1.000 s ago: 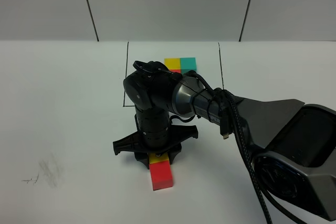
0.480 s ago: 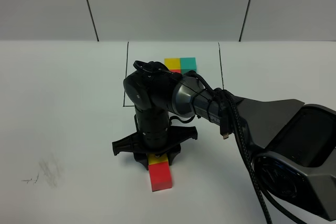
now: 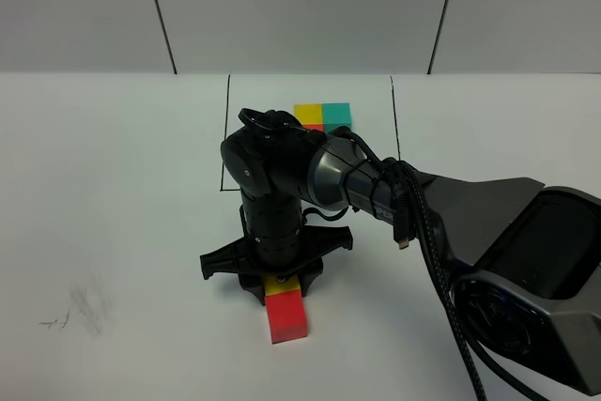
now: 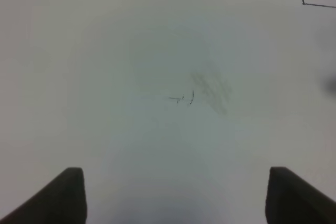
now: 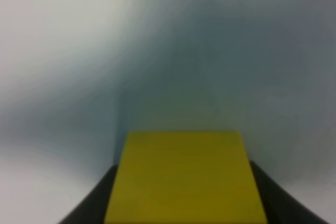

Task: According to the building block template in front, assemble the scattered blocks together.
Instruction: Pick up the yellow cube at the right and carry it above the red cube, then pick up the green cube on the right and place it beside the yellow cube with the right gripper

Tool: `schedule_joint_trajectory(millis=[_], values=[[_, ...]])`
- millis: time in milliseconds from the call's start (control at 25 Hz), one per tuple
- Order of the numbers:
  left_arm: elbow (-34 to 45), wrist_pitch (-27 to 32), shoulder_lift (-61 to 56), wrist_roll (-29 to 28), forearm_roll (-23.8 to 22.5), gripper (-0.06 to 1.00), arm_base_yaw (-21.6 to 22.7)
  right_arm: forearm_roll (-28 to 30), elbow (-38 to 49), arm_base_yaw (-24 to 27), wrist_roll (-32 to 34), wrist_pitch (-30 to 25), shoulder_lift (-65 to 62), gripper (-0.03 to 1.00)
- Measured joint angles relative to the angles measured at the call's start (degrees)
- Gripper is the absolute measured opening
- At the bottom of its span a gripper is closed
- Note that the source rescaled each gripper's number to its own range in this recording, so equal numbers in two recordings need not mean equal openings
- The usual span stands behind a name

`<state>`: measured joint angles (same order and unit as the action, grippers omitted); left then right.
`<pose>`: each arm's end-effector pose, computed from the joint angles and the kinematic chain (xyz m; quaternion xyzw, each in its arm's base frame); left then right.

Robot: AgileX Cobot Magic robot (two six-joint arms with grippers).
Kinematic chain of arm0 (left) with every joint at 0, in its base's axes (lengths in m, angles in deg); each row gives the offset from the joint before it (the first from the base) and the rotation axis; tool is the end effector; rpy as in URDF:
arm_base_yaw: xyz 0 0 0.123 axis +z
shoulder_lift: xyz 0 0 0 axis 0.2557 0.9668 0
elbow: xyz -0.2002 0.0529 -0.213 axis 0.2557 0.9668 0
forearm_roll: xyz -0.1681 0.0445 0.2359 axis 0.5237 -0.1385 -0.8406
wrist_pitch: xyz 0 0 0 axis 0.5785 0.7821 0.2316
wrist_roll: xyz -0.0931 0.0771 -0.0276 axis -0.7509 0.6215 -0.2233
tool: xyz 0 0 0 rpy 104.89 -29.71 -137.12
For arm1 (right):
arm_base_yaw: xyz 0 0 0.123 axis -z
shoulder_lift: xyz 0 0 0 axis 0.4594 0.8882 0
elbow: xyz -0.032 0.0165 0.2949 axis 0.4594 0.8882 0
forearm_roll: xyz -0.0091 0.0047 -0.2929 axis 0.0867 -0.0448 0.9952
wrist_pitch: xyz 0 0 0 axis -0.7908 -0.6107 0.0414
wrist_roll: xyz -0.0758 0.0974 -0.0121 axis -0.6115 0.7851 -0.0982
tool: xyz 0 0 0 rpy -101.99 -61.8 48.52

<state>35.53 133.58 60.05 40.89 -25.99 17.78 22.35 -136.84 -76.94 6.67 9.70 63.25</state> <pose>0.0672 0.0048 0.2780 -0.0595 0.8781 -0.0016 0.4747 0.3340 0.4008 0.0715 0.1446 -0.9891 -0.0077 0.0250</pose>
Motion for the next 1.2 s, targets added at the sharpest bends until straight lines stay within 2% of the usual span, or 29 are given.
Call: schedule_joint_trajectory(millis=[200,560,960,1200], values=[[0.0,0.0,0.0,0.0,0.0,1.0,0.0,-0.1,0.0,0.0,0.0,0.0,0.0,0.51],[0.0,0.0,0.0,0.0,0.0,1.0,0.0,-0.5,0.0,0.0,-1.4,0.0,0.3,0.67],[0.0,0.0,0.0,0.0,0.0,1.0,0.0,-1.1,0.0,0.0,-1.7,0.0,-1.1,0.69],[0.0,0.0,0.0,0.0,0.0,1.0,0.0,0.4,-0.2,0.0,-1.7,0.0,-4.1,0.69]])
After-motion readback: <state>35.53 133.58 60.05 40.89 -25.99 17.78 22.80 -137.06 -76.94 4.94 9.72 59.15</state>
